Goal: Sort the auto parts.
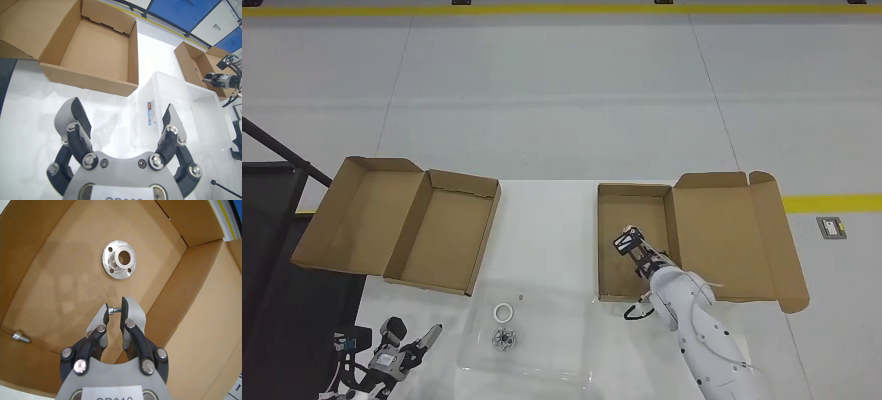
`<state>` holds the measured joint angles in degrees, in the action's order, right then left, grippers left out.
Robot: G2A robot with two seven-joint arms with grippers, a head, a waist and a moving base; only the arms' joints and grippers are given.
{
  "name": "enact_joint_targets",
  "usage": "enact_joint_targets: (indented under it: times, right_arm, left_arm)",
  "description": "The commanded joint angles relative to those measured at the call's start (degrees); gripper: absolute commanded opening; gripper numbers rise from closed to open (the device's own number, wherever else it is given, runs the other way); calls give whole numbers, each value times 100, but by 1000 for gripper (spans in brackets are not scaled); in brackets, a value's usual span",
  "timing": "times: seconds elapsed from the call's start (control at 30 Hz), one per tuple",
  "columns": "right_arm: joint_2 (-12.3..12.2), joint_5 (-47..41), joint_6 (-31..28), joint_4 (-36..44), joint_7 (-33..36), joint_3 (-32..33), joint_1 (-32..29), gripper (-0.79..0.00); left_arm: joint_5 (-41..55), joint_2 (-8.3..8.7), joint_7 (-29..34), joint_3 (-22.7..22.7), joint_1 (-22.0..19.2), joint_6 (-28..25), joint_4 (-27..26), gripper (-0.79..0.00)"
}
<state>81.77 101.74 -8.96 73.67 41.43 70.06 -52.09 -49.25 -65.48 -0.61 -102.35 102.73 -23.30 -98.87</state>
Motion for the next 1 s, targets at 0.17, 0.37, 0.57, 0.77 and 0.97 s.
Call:
enact_joint_targets:
  times: [0.17,0.37,0.57,0.77,0.97]
  right_arm:
    - [-33,240,189,765,-170,25,-443,0]
    - [-84,562,305,1744,-547,43,-1075,0]
    - [-169,987,421,2855,-1530,97,-1997,0]
    - [-273,1223,536,3638,-2855,292,-3016,0]
    - [-361,1273,377,3955,-3787,522,-3695,0]
  left_arm:
    - [-175,1,-277,-56,107,-196,-133,0]
    - [-708,-5,-476,-40,311,-191,-587,0]
    - [-1984,41,373,176,279,-63,-1233,0]
    - [-3270,72,675,697,176,-230,-1663,0]
    - [-3721,90,1156,1032,135,-522,-1891,0]
